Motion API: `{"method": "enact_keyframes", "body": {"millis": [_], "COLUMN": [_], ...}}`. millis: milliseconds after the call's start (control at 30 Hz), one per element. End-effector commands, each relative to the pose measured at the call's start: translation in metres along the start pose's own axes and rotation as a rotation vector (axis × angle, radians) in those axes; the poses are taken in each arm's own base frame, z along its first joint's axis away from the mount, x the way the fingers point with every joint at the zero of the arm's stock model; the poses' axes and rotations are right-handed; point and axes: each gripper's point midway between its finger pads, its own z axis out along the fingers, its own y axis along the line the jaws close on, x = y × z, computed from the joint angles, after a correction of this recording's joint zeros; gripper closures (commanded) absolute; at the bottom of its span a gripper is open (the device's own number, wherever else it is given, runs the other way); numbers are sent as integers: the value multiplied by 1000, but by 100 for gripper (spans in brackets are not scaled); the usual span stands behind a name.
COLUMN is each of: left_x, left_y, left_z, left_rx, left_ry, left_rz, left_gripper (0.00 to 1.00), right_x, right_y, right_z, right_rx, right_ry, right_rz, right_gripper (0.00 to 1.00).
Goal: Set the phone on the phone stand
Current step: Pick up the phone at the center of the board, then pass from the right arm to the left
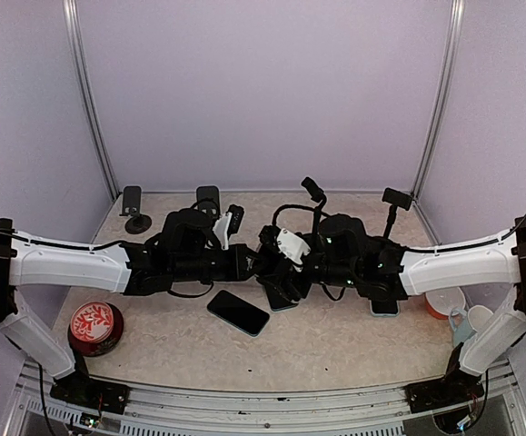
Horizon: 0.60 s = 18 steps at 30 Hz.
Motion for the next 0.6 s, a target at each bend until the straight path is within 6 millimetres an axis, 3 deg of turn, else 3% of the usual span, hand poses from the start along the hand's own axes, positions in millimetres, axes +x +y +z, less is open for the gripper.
{"method": "enact_keyframes", "body": {"millis": [0, 100, 200, 400, 567], "left_x": [-3, -3, -5, -14, -19], "left_y": [-2, -4, -6, -15, -22], "left_z": [3, 3, -1, -16, -32], "left_rx": [9, 17, 25, 47, 68], "left_ry": [-6, -5, -11, -42, -69], "left_rz": [25, 27, 38, 98, 163], "left_gripper": [100, 100, 100, 100, 100], "right_x": [-39, -38, -36, -40, -45], "right_y": [1, 3, 5, 28, 36], "right_z": [-4, -3, -2, -14, -26], "right_rx": [8, 0, -20, -165, -223], "right_ry": [-102, -90, -65, -52, -61], "right_rz": [-15, -10, -3, -6, 20], "right_gripper": [53, 49, 39, 2, 0]}}
